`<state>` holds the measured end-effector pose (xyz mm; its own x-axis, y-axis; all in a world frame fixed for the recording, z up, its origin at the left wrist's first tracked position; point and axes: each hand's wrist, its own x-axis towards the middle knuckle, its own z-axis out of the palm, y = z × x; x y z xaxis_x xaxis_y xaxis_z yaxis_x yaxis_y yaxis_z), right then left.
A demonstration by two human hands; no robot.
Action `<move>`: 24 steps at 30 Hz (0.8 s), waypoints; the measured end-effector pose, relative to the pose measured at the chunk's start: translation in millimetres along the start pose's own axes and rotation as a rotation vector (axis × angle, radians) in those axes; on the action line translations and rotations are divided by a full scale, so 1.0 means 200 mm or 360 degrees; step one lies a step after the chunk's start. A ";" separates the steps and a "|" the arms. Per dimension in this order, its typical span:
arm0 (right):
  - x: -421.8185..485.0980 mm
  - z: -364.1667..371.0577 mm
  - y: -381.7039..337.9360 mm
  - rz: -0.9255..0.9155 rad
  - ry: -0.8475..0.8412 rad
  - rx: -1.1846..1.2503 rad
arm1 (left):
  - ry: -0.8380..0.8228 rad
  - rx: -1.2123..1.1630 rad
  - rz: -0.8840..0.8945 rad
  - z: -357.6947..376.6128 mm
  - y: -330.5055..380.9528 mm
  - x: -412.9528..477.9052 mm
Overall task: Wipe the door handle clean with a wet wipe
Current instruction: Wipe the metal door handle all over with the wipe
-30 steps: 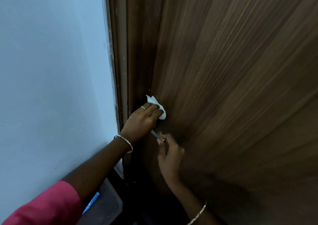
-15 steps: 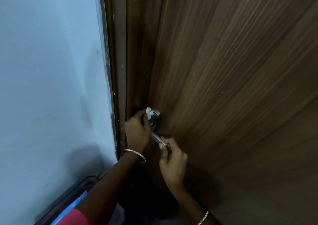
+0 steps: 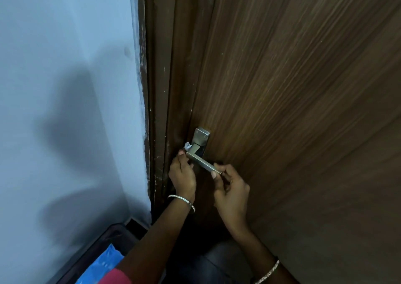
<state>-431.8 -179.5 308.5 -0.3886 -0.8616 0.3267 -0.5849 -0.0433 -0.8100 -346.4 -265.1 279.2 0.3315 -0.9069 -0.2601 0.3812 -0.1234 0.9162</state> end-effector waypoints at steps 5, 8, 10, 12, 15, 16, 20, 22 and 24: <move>0.00 -0.01 0.00 0.0007 -0.0019 0.0011 | -0.0014 -0.0279 -0.0175 0.00 -0.06 0.04; -0.01 -0.01 0.00 0.0009 -0.0028 0.0030 | 0.0073 -0.0576 -0.0454 0.02 -0.03 0.06; -0.01 -0.01 0.00 -0.0001 -0.0020 0.0034 | 0.0066 -0.0735 -0.0623 0.02 -0.01 0.07; -0.02 0.00 -0.01 -0.0013 -0.0022 0.0034 | 0.0040 -0.0817 -0.0810 0.01 -0.01 0.06; -0.01 0.00 0.00 -0.0008 -0.0006 0.0037 | -0.0020 -0.0811 -0.1019 0.01 -0.02 0.03; 0.00 0.00 0.00 -0.0007 -0.0008 0.0032 | -0.0020 -0.0793 -0.1023 0.01 -0.02 0.02; -0.01 -0.01 0.00 -0.0007 -0.0008 0.0058 | 0.0019 -0.0707 -0.0787 -0.01 -0.01 0.01; -0.01 0.00 0.01 -0.0007 0.0007 0.0077 | 0.0001 -0.0708 -0.0639 -0.02 0.01 0.01; -0.02 0.00 0.01 -0.0013 0.0017 0.0087 | -0.0040 -0.0715 -0.0548 -0.01 0.05 0.02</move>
<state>-431.1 -176.5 305.9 -0.3917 -0.8556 0.3385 -0.5487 -0.0781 -0.8324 -339.4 -268.4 286.7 0.1046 -0.8545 -0.5087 0.7953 -0.2353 0.5588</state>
